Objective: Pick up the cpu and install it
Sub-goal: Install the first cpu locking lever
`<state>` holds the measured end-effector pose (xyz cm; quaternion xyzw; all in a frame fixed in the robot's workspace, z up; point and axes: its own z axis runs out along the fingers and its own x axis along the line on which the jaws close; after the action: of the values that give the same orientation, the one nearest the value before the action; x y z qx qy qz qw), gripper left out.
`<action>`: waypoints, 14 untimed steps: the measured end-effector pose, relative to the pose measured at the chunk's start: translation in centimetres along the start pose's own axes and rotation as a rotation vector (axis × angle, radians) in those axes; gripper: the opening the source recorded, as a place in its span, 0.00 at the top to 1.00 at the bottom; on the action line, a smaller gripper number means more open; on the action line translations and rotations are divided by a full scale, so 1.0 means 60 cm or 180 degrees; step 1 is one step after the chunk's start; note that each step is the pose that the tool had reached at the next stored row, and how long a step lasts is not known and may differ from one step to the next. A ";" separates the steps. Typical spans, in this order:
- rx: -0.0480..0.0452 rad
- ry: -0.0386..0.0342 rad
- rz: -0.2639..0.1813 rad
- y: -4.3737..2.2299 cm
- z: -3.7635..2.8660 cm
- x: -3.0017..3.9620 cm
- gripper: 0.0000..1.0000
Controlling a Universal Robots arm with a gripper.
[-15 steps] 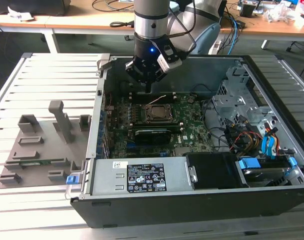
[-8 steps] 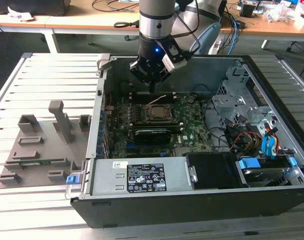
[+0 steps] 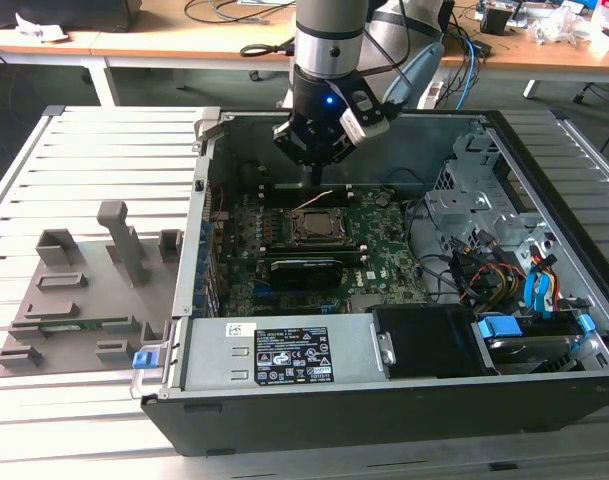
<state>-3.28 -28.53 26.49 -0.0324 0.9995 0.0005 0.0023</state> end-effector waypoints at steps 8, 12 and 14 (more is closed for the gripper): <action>0.0000 0.0004 0.0000 -0.002 0.000 -0.023 0.89; -0.0002 0.0006 -0.0010 -0.002 0.003 -0.024 0.89; -0.0002 0.0006 -0.0016 -0.001 0.004 -0.012 0.89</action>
<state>-2.58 -28.53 26.25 -0.0348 0.9994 0.0008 0.0013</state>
